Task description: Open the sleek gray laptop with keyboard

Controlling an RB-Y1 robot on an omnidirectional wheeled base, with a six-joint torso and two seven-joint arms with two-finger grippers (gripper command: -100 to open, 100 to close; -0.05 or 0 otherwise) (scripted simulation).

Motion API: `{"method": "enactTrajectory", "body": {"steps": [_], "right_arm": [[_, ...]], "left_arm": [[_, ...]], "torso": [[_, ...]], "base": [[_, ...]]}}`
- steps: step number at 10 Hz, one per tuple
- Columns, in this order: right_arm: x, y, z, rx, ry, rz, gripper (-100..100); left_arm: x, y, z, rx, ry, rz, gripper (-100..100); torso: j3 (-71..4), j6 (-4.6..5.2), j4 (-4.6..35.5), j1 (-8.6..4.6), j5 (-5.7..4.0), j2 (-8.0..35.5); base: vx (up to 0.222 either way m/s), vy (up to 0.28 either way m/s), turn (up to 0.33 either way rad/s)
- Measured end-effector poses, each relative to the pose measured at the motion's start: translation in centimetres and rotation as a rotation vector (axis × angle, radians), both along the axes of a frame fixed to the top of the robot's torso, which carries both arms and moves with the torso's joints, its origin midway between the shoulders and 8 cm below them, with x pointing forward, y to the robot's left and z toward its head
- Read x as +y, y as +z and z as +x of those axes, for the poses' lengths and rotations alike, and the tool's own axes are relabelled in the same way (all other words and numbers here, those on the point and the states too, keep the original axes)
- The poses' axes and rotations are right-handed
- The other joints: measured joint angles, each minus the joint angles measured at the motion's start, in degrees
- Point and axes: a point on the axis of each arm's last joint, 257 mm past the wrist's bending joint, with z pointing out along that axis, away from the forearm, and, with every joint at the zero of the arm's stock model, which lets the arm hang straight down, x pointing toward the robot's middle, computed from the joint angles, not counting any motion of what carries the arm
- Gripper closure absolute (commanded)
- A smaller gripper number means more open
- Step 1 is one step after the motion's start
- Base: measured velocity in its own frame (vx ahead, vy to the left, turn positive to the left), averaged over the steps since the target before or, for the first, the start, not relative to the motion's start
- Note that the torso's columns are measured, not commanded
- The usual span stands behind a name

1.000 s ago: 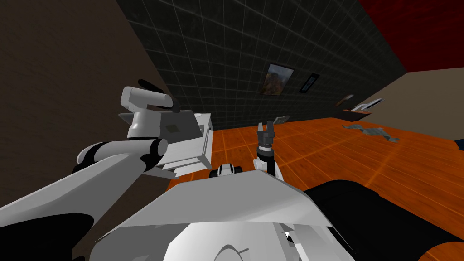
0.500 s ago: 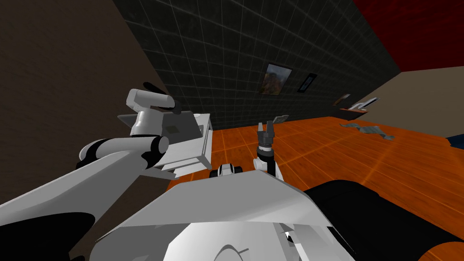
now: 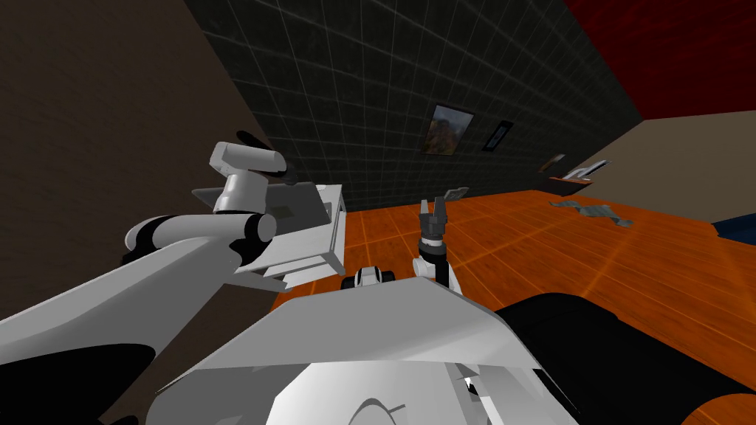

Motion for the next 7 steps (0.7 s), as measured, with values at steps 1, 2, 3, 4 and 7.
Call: {"method": "enactTrajectory", "body": {"steps": [1, 2, 3, 4, 7], "right_arm": [[0.0, 0.0, 0.0, 0.0, 0.0, 0.0, 0], [0.0, 0.0, 0.0, 0.0, 0.0, 0.0, 0], [0.0, 0.0, 0.0, 0.0, 0.0, 0.0, 0], [0.0, 0.0, 0.0, 0.0, 0.0, 0.0, 0], [0.0, 0.0, 0.0, 0.0, 0.0, 0.0, 0]], "left_arm": [[0.4, -1.2, -0.2, 0.024, 0.009, -0.009, 100], [-0.3, -0.5, 0.4, 0.021, -0.007, 0.01, 100], [-0.9, 0.4, 1.1, 0.013, -0.023, 0.025, 100], [-1.5, 1.0, 1.3, 0.011, -0.03, 0.023, 100], [-1.2, -0.9, 1.1, 0.06, -0.018, -0.001, 100]], "torso": [[0.04, -0.01, 0.02, 0.04, 0.01, 0.05], [0.13, 0.06, 0.08, 0.02, -0.02, 0.23], [0.19, -0.03, 0.11, 0.05, 0.01, 0.29], [0.12, -0.05, 0.07, 0.08, 0.03, 0.15], [-0.03, -0.01, -0.01, 0.03, 0.01, -0.04]], "base": [[-0.049, 0.012, -0.134], [-0.071, 0.021, -0.098], [-0.038, 0.015, 0.007], [-0.008, 0.01, 0.018], [0.002, 0.0, 0.0]]}}
